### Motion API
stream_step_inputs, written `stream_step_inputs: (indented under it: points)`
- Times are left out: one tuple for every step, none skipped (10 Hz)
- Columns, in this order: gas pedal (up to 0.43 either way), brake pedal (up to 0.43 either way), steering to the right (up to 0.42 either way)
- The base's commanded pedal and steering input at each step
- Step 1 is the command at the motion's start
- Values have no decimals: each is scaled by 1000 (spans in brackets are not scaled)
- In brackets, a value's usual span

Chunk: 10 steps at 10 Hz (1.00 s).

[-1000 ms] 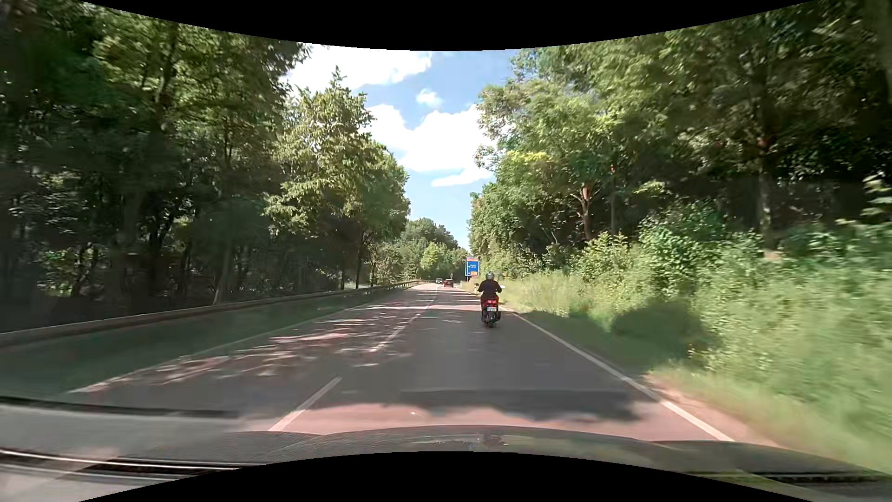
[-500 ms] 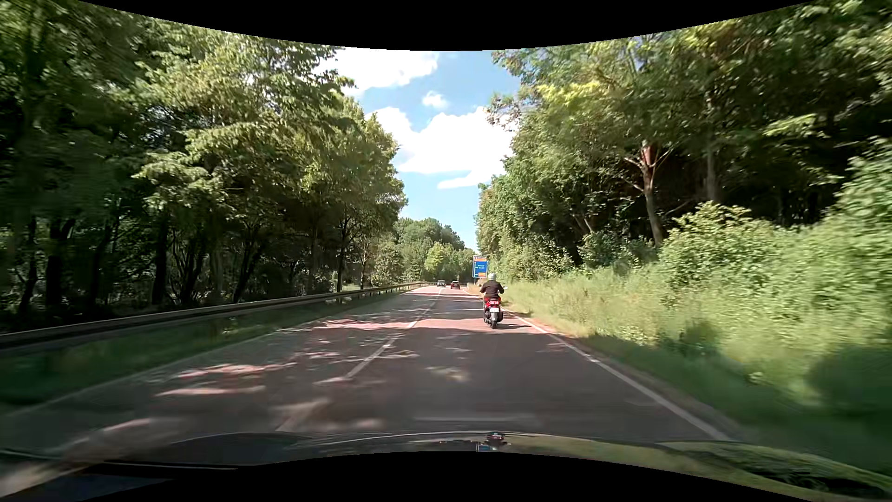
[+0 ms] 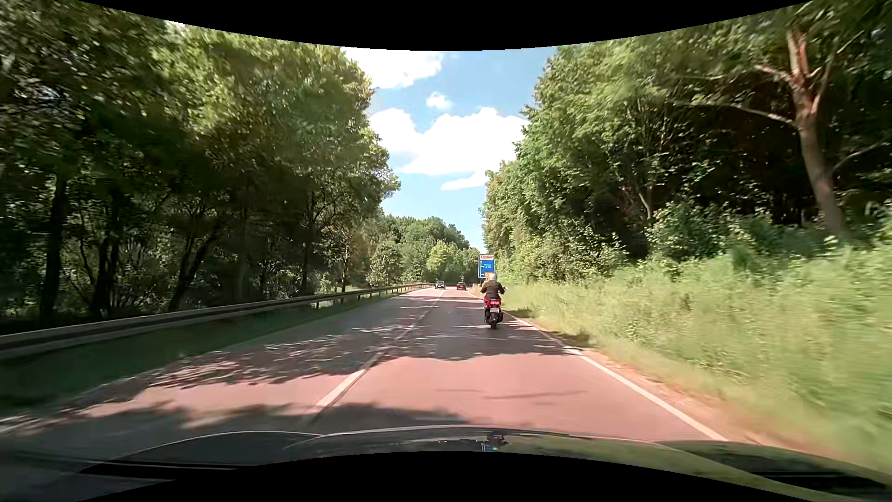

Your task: Follow the waypoints while adhering to traffic rules and regulations

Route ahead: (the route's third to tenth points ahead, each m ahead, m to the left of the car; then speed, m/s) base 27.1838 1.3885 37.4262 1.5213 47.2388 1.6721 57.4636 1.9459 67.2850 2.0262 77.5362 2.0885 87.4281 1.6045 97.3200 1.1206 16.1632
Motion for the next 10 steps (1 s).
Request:
stream_step_inputs:
  points:
    - [240,12,-7]
    - [240,12,-7]
    - [240,12,-7]
    - [240,12,-7]
    - [228,12,-6]
    - [228,12,-7]
    - [228,12,-7]
    - [228,12,-7]
    - [220,12,-7]
    - [220,12,-7]
